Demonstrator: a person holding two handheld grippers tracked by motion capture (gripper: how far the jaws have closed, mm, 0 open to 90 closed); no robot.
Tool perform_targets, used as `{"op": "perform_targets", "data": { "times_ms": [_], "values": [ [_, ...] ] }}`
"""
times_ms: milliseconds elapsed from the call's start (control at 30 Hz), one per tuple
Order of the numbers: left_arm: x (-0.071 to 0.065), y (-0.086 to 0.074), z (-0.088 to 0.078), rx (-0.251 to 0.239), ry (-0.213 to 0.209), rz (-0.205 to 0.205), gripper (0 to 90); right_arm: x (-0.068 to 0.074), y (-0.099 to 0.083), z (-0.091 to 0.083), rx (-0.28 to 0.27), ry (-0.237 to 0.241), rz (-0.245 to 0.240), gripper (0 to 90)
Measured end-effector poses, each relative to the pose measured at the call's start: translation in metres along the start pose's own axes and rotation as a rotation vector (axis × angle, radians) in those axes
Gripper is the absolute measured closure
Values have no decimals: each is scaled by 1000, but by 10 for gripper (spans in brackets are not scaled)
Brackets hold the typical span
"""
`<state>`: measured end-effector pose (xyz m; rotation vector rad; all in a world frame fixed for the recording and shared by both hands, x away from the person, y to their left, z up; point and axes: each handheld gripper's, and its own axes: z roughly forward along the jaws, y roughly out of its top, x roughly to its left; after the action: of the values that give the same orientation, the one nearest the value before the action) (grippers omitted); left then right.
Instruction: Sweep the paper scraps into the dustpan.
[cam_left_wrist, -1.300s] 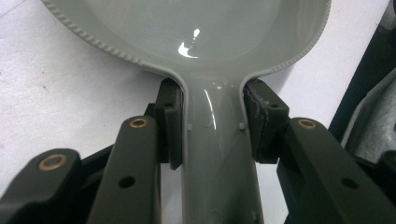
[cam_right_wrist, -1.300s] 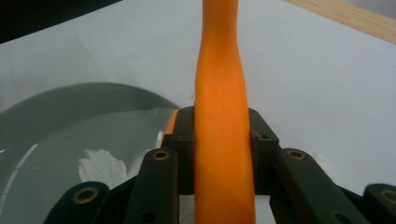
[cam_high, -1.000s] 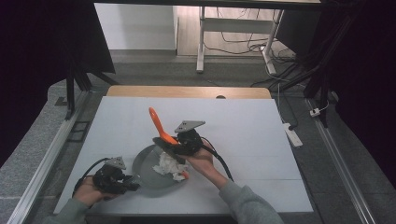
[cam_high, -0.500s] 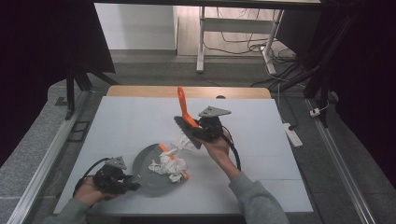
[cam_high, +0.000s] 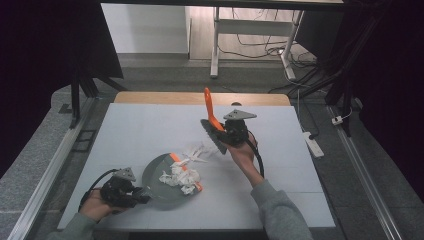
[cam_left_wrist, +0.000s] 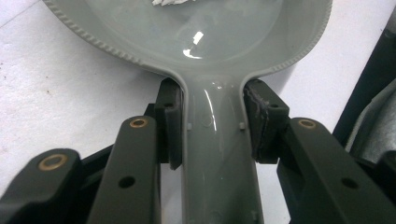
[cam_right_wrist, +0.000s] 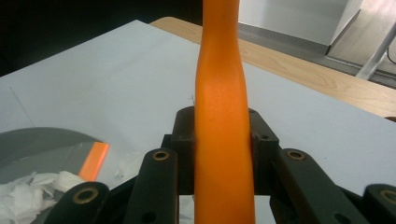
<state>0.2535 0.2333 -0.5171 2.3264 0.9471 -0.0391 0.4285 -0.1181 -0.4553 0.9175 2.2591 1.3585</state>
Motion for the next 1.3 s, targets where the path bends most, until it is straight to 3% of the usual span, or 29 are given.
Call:
{"op": "perform_targets", "data": {
  "times_ms": [100,233,367,667,1067,1233,1300],
  "values": [
    [0,0,0,-1,3,-6,616,-2,0,-1,3,-9,-5,698],
    [2,2,0,0,5,-9,616,-8,2,2,53,-36,-46,698],
    [2,1,0,-2,5,-11,616,-14,8,8,86,-55,-46,698],
    [2,3,1,-2,7,-16,616,-15,13,31,167,-83,-66,699],
    [2,4,3,-10,8,-26,616,-14,3,53,214,-62,-49,699],
    [2,5,3,-10,10,-27,616,-6,2,61,224,-22,-31,699],
    [2,6,4,-11,10,-27,615,-1,2,64,232,-17,-45,699]
  ]
}}
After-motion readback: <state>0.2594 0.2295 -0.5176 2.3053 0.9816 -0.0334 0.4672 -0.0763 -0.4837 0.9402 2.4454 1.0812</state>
